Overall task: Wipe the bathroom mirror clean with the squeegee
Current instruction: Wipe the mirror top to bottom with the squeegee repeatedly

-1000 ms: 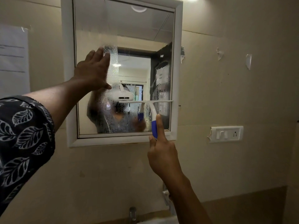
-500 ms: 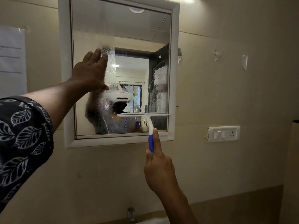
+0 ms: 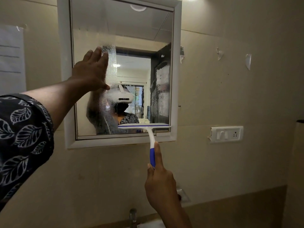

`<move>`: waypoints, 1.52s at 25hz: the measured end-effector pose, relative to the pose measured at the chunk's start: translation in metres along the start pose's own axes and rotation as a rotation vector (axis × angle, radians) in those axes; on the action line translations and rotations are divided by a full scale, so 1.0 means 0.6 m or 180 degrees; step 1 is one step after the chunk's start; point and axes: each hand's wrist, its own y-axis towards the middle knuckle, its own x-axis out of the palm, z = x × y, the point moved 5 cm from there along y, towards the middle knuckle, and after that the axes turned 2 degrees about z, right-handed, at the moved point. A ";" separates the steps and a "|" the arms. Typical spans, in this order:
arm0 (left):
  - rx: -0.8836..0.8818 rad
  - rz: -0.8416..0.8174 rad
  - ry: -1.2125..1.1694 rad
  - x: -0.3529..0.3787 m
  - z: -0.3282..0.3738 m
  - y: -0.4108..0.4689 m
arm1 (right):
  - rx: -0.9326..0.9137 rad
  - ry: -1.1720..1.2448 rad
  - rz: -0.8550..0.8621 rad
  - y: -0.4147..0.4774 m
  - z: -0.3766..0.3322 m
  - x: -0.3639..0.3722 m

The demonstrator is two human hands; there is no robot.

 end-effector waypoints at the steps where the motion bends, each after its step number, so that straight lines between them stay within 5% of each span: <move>1: 0.0002 0.0010 0.0005 0.000 0.000 0.001 | 0.0024 -0.0020 -0.0033 -0.001 0.003 0.002; 9: -0.0017 -0.0008 -0.0004 0.001 -0.002 0.000 | -0.0038 0.0080 -0.0068 -0.012 -0.005 -0.006; 19: -0.0044 0.0060 0.0110 0.004 -0.003 0.005 | -0.1643 0.0228 0.1324 0.222 -0.294 -0.256; 27: -0.0027 0.0087 0.0173 0.015 -0.009 0.006 | -0.1737 0.0266 0.1528 0.322 -0.381 -0.289; 38: -0.0096 0.0096 0.0128 0.014 -0.008 0.008 | -0.1264 -0.0006 0.1106 0.266 -0.332 -0.252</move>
